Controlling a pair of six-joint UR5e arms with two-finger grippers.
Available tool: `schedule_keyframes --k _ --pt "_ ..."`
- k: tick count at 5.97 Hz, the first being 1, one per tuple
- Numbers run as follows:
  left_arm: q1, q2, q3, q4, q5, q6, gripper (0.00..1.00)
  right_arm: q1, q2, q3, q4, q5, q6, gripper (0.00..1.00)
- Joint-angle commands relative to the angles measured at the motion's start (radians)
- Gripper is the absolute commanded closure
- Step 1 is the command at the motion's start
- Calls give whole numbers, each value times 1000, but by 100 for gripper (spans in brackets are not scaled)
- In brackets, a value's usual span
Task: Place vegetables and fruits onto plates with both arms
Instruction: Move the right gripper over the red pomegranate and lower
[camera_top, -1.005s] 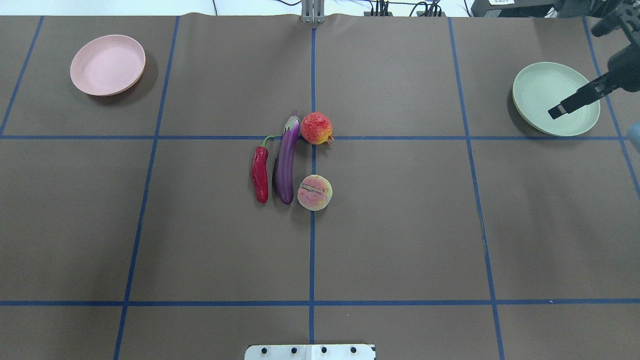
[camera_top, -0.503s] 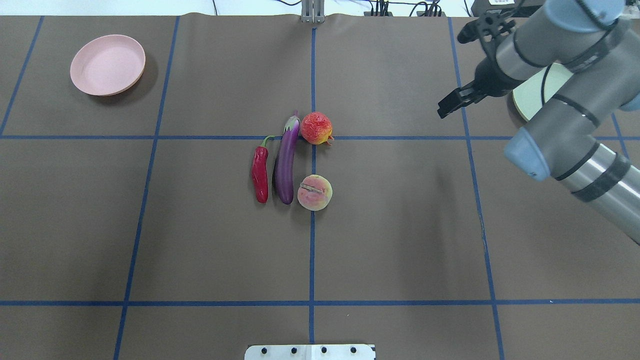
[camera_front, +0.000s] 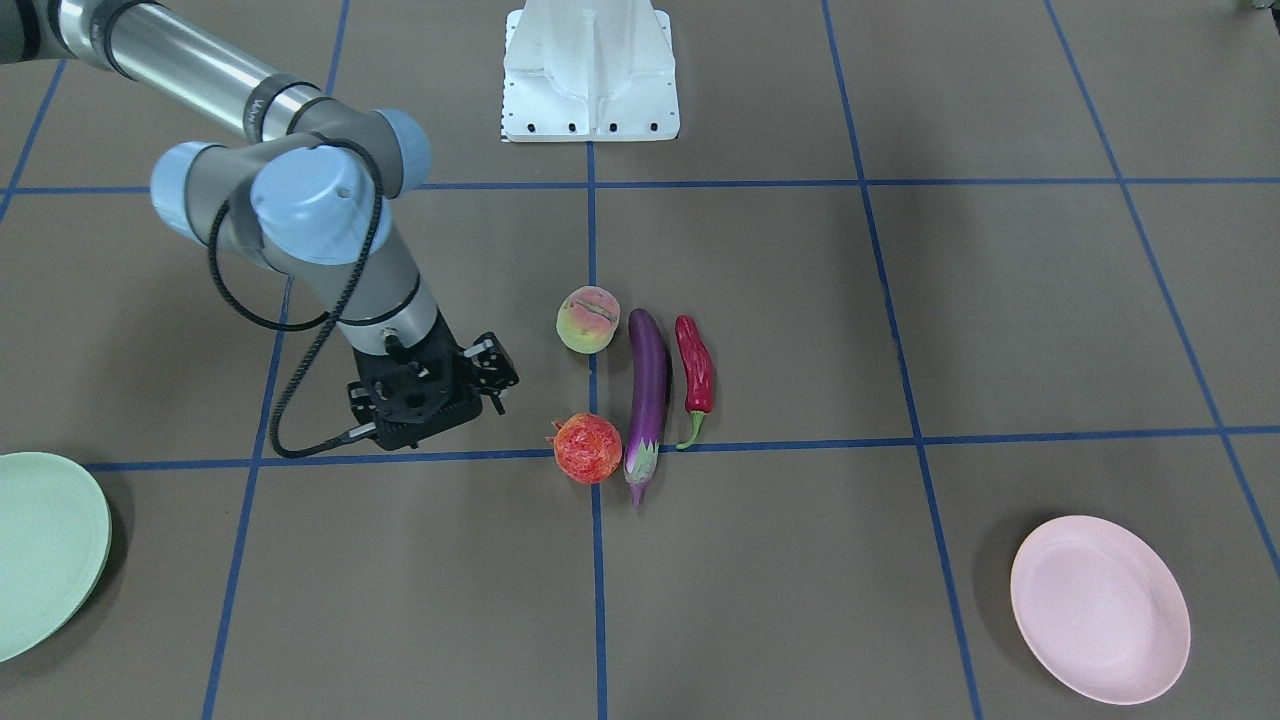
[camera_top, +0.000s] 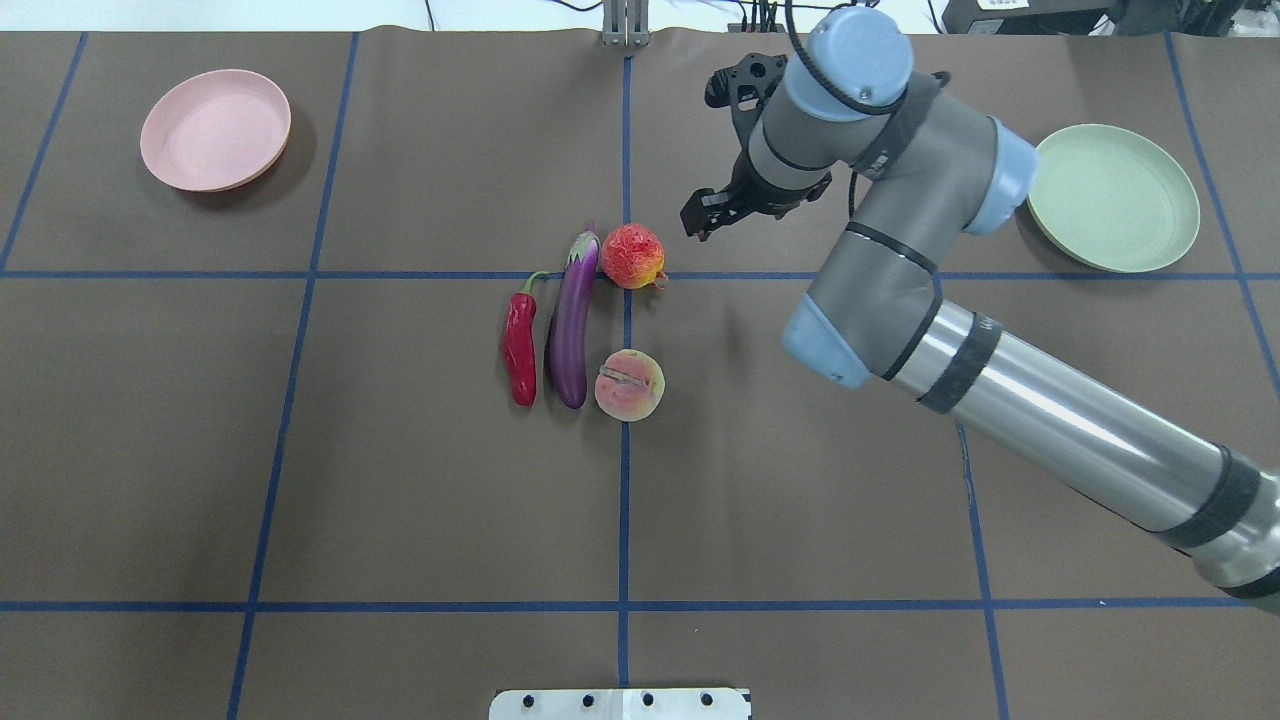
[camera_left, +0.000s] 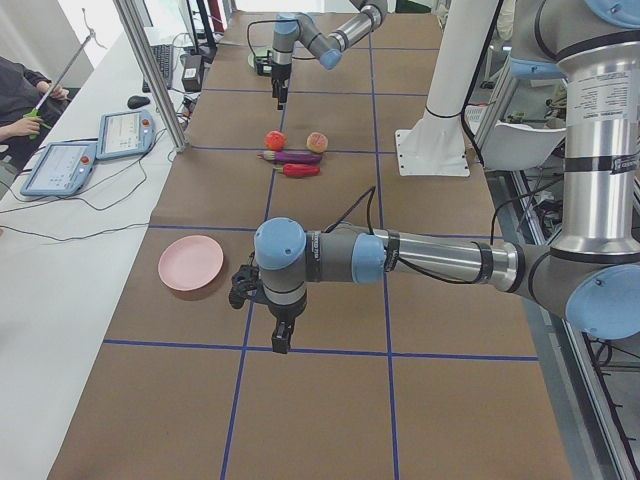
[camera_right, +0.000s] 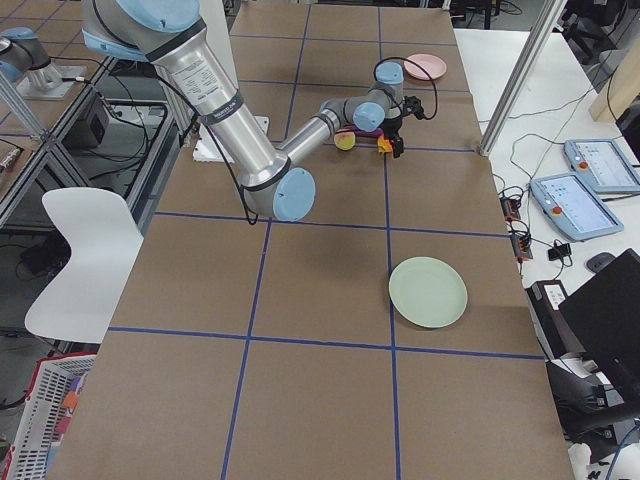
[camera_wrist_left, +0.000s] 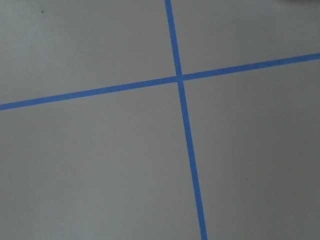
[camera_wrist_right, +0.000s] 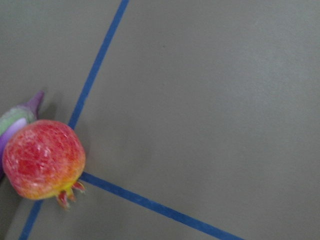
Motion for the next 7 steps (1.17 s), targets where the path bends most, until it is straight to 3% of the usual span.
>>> schedule_keyframes --k 1,3,4,7 --pt "2 0 1 0 0 0 0 -48 127 -130 -1 -77 86 0" --pt "7 2 1 0 0 0 0 -76 151 -163 -1 -125 100 1" --pt "8 2 1 0 0 0 0 -86 205 -235 -1 -139 106 1" --pt "10 2 1 0 0 0 0 -111 207 -268 2 -191 110 1"
